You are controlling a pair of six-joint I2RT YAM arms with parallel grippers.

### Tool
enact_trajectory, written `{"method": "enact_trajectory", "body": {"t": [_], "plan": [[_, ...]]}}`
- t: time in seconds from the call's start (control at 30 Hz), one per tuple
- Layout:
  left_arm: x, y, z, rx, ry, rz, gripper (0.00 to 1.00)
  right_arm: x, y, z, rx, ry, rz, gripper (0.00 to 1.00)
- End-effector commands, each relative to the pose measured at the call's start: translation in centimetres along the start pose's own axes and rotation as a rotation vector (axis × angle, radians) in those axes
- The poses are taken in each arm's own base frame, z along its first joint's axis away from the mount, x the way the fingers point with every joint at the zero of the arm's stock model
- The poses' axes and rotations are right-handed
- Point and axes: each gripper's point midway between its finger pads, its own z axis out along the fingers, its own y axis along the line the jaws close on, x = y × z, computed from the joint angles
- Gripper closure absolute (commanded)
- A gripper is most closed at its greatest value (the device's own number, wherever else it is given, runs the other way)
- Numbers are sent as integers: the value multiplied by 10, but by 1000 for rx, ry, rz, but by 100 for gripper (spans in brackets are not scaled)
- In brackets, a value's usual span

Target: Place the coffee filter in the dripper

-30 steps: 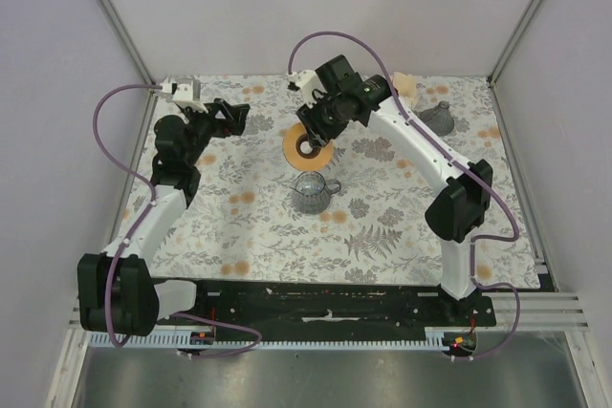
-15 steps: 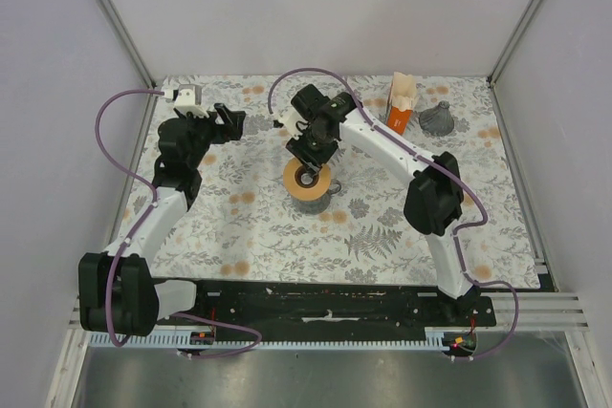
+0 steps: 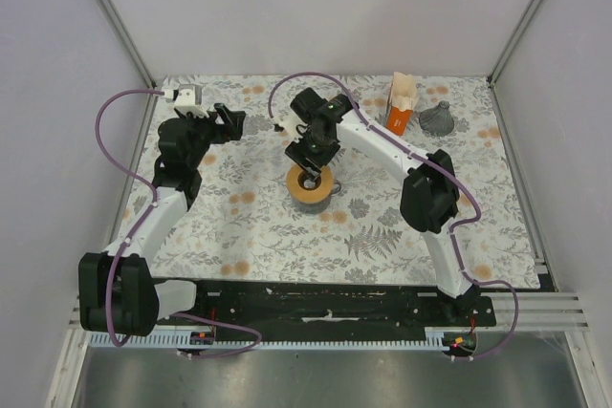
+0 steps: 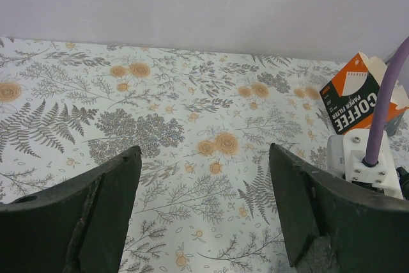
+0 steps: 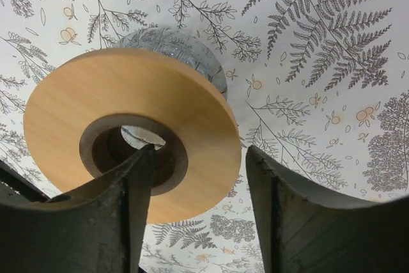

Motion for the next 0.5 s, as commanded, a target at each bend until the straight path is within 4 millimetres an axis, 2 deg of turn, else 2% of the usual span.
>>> {"method": "enact_trajectory", "body": {"t": [0.0,0.1,0.27,0.37,0.47], "plan": [[-11,-3,1,23,-41,48,14,-13,4,-18,-13,-57,-31,30],[-11,-4,0,26,-41,48,14,-20,5,-31,-6,-93,-37,24],[-12,-4,0,29,-43,50,14,-38,1,-76,36,-210,-76,18],[-11,-6,0,35,-42,52,15,-41,-13,-112,93,-299,-62,16],[-11,-5,0,36,-46,56,16,-37,-40,-147,151,-395,8,15]]}}
